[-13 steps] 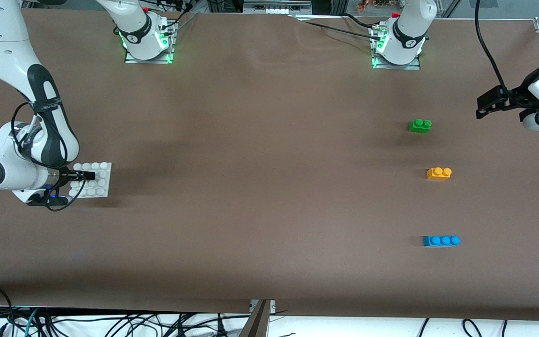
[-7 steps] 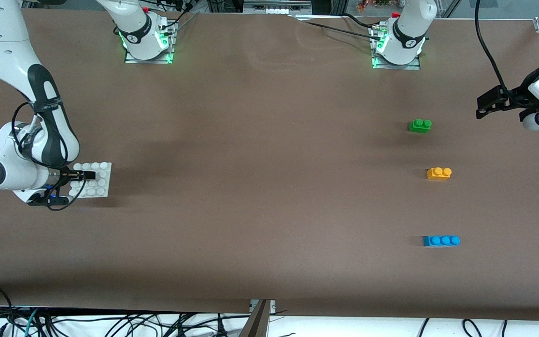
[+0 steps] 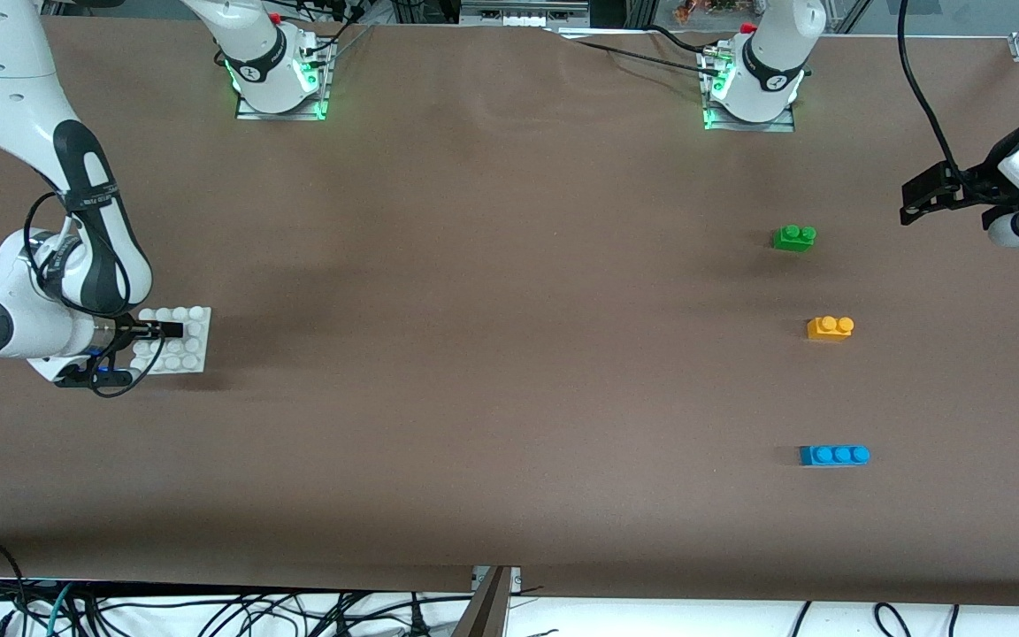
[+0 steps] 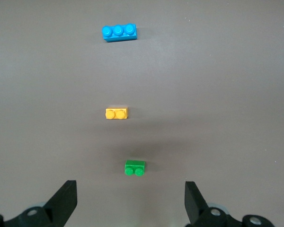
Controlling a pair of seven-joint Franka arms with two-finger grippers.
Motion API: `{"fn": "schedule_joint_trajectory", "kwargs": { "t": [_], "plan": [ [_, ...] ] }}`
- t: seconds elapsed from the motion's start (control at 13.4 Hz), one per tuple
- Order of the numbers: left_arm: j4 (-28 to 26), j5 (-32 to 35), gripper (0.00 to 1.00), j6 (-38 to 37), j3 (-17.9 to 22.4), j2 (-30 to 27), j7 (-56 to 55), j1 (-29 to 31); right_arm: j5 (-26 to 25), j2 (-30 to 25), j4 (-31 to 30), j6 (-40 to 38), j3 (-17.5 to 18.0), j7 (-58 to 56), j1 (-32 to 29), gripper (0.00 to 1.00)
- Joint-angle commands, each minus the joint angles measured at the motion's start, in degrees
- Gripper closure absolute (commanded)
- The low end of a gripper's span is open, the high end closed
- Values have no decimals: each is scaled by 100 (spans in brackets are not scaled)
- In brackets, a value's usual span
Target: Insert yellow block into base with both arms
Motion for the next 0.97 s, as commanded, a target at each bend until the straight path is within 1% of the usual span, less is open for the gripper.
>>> {"fn": "schedule_joint_trajectory", "kwargs": {
  "t": [0.0,0.6,0.9],
  "plan": [
    [108,216,0,-99,-33,16,76,-4,18,-205,-234,-80,35,-66,-3,0],
    [108,216,0,-108,-33,16,76,-4,36,-56,-252,-2,44,-66,-3,0],
    [108,216,0,-108,-33,16,76,5,27,50,-252,174,44,-75,6,0]
  ]
}}
